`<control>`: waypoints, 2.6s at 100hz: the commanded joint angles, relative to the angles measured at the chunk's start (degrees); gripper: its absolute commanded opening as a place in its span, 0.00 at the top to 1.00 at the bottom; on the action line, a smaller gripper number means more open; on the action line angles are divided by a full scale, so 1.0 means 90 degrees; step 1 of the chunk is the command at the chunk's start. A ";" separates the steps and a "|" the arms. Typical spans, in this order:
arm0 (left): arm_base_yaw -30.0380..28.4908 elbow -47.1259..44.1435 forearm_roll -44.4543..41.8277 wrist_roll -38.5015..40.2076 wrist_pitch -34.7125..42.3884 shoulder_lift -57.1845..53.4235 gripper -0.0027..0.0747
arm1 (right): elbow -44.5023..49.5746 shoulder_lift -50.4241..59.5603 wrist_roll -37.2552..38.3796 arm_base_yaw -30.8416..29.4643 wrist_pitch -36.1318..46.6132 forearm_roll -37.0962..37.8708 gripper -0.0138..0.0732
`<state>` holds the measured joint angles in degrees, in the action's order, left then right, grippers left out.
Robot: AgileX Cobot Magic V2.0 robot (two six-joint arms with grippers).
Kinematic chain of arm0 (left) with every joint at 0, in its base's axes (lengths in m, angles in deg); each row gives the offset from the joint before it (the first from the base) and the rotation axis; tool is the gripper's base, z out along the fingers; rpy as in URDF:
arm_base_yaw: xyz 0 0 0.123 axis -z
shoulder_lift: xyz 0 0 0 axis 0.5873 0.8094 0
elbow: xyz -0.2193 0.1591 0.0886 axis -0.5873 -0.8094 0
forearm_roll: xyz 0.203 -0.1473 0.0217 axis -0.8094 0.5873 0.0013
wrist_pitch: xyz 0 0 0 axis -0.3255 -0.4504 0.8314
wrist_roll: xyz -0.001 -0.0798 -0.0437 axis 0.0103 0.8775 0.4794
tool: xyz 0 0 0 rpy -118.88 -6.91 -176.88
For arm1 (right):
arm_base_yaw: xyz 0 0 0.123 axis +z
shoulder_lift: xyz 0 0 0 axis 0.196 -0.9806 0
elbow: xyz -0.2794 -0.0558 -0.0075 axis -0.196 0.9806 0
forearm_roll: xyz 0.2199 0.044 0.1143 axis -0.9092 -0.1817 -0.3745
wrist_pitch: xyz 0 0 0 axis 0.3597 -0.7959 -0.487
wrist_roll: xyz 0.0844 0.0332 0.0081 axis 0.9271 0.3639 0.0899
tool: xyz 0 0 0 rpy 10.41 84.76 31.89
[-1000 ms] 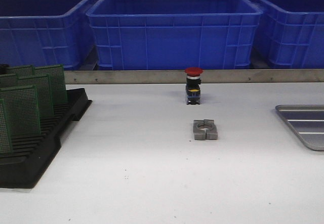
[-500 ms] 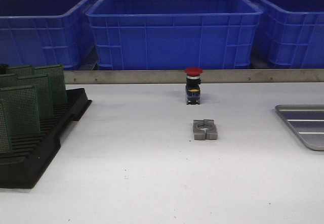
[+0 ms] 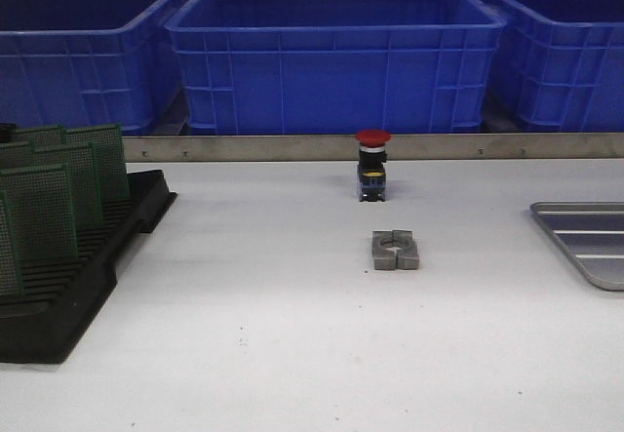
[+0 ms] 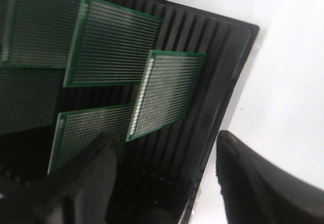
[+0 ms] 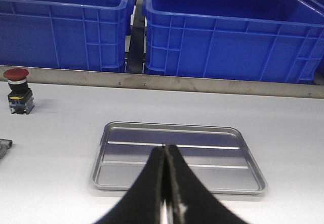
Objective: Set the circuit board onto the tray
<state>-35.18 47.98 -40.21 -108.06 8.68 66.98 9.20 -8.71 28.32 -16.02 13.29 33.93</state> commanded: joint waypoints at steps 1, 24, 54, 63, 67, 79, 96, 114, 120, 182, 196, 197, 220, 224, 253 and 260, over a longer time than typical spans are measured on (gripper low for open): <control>0.0000 0.0213 0.0225 -0.0659 0.0226 0.0149 0.44 | 0.0004 0.0140 0.0000 -0.0027 0.0451 0.0066 0.91; 0.0000 0.0213 0.0452 -0.0671 0.0828 0.0457 0.44 | 0.0004 0.0140 0.0000 -0.0027 0.0451 0.0066 0.91; 0.0179 0.0213 0.0452 -0.0818 0.0896 0.0521 0.44 | 0.0004 0.0140 0.0000 -0.0027 0.0451 0.0066 0.91; 0.0261 0.0213 0.0452 -0.0818 0.0896 0.0685 0.47 | 0.0004 0.0140 0.0000 -0.0027 0.0451 0.0066 0.91; 0.0261 0.0213 0.0452 -0.0818 0.0882 0.0771 0.50 | 0.0004 0.0140 0.0000 -0.0027 0.0451 0.0066 0.91; 0.0261 0.0213 0.0452 -0.0818 0.0839 0.0832 0.66 | 0.0004 0.0140 0.0000 -0.0027 0.0451 0.0066 0.91; 0.0261 0.0224 0.0452 -0.0818 0.0839 0.0832 0.94 | 0.0004 0.0140 0.0000 -0.0027 0.0445 0.0066 0.91; 0.0249 0.0548 0.0452 -0.0818 0.0347 0.0819 0.99 | 0.0004 0.0140 0.0000 -0.0027 0.0445 0.0066 0.91; 0.0249 0.0771 0.0452 -0.0818 -0.0106 0.0808 0.99 | 0.0004 0.0140 0.0000 -0.0027 0.0445 0.0066 0.91; 0.0478 0.2196 0.4023 -0.0818 -0.2526 0.0821 0.99 | 0.0004 0.0140 0.0000 -0.0027 0.0445 0.0066 0.91; 0.0954 0.2196 0.4751 -0.0818 -0.2514 0.0821 0.99 | 0.0004 0.0140 0.0000 -0.0027 0.0452 0.0066 0.91; 0.1010 0.2196 0.4800 -0.0818 -0.2496 0.0821 0.99 | 0.0004 0.0140 0.0000 -0.0027 0.0452 0.0066 0.91; 0.1875 0.2196 0.4908 -0.0818 -0.2468 0.0821 0.99 | 0.0004 0.0140 0.0000 -0.0027 0.0459 0.0066 0.91; 0.2001 0.2196 0.4908 -0.0818 -0.2468 0.0821 0.99 | 0.0004 0.0140 0.0000 -0.0027 0.0459 0.0066 0.91; 0.2544 0.2196 0.4908 -0.0818 -0.2468 0.0821 0.99 | 0.0004 0.0140 0.0000 -0.0027 0.0400 0.0066 0.91; 0.2544 0.2196 0.4908 -0.0818 -0.2468 0.0821 0.99 | 0.0004 0.0140 0.0000 -0.0027 0.0409 0.0066 0.91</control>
<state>-12.85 66.01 -0.17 -116.01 -10.23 76.13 9.20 -8.71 28.32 -16.02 13.08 33.93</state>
